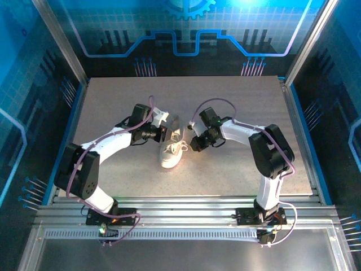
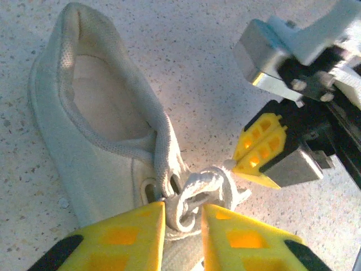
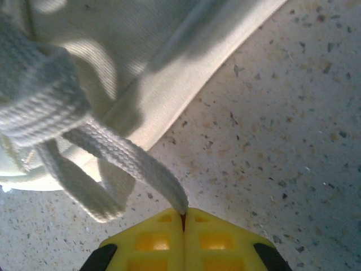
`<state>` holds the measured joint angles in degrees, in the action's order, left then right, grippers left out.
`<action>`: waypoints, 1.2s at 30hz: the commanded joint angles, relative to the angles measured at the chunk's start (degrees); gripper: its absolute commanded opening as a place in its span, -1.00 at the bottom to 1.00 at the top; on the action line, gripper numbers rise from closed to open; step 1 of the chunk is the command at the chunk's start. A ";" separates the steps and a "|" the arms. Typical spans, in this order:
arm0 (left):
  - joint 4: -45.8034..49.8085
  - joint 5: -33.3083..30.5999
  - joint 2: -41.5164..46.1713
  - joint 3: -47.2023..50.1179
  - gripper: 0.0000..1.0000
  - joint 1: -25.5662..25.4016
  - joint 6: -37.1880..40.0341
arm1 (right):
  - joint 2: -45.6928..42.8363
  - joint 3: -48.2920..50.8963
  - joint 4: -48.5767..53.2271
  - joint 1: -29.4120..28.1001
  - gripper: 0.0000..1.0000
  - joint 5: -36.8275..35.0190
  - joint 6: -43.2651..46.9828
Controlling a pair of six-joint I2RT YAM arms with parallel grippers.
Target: Tie the shoes
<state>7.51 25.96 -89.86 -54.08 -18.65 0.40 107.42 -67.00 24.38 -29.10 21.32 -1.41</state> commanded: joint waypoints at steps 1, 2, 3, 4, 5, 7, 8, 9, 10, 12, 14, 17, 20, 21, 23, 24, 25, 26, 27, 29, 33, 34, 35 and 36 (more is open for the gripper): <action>-0.46 0.98 2.05 1.04 -0.36 -0.20 0.95 | 1.00 -0.38 2.66 0.88 -1.00 -0.96 1.19; -0.70 0.98 2.23 1.06 -0.29 -0.15 0.76 | 0.95 -0.20 2.93 0.88 -1.00 -1.21 1.30; -0.96 1.11 2.32 1.09 -0.24 -0.20 0.74 | 0.89 -0.08 3.04 0.88 -1.00 -1.43 1.36; -1.13 1.20 2.41 1.17 -0.20 -0.18 0.65 | 0.80 -0.04 3.10 0.87 -1.00 -1.70 1.41; -1.33 1.23 2.46 1.17 -0.17 -0.15 0.65 | 0.79 0.03 3.35 0.93 -1.00 -2.01 1.49; -1.36 1.34 2.41 1.17 -0.15 -0.15 0.61 | 0.78 -0.06 3.85 0.96 -1.00 -2.70 1.72; -1.44 1.38 2.33 1.16 -0.15 -0.15 0.65 | 0.69 -0.06 4.11 0.95 -1.00 -3.03 1.80; -1.47 1.40 2.33 1.23 -0.15 -0.15 0.57 | 0.70 -0.06 4.35 0.92 -1.00 -3.29 1.91; -1.53 1.43 2.19 1.26 -0.15 -0.13 0.50 | 0.60 -0.06 4.63 0.97 -1.00 -3.75 2.01; -1.53 1.45 2.06 1.33 -0.14 -0.15 0.48 | 0.90 -0.30 5.51 1.00 -1.00 -4.48 1.95; -1.62 1.54 1.97 1.41 -0.15 -0.15 0.31 | 1.05 -0.51 6.08 1.09 -1.00 -5.07 1.99; -1.70 1.63 1.81 1.42 -0.15 -0.11 0.38 | 1.63 -1.34 7.64 1.12 -1.00 -6.94 1.86; -1.63 1.91 1.41 1.27 -0.15 -0.15 0.65 | 2.26 -2.28 9.22 1.00 -0.97 -8.00 1.67; -1.62 2.09 1.13 1.13 -0.16 -0.20 0.65 | 2.21 -2.34 9.37 0.93 -0.86 -8.17 1.63; -1.28 2.17 0.27 0.76 -0.18 -0.16 0.15 | 1.55 -2.19 9.12 0.47 -0.64 -7.88 1.76; -1.10 2.25 -0.10 0.53 -0.18 -0.24 -0.23 | 0.89 -1.95 8.83 0.18 -0.52 -7.80 1.75; -1.16 2.22 -0.43 0.44 -0.19 -0.24 -0.71 | -0.01 -1.46 8.42 -0.08 -0.41 -7.67 1.76; -1.26 2.34 -0.65 0.38 -0.19 -0.24 -1.22 | -1.02 -0.89 7.92 -0.25 -0.34 -7.58 1.61; -1.55 2.52 -0.66 0.55 -0.19 -0.31 -1.57 | -1.90 -0.39 7.51 -0.29 -0.29 -7.55 1.42; -1.96 2.47 -0.29 0.90 -0.19 -0.50 -1.95 | -4.09 1.07 6.84 -0.19 -0.21 -7.88 0.87; -1.18 2.14 0.54 0.60 -0.32 -0.68 -0.71 | -7.47 3.62 5.45 -0.34 -0.18 -7.93 -0.55; -0.36 1.82 0.52 0.12 -0.38 -0.77 -0.10 | -8.23 4.39 4.61 -0.36 -0.17 -7.51 -1.07; 0.59 1.59 0.40 -0.48 -0.43 -0.92 0.64 | -8.74 5.21 3.66 -0.54 -0.17 -6.93 -1.69; 1.27 1.31 0.24 -0.96 -0.45 -1.07 1.24 | -9.17 6.00 2.58 -0.81 -0.17 -6.05 -2.25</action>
<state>7.22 26.79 -89.84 -53.84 -18.94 0.03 100.16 -63.05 29.23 -29.23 13.80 -1.72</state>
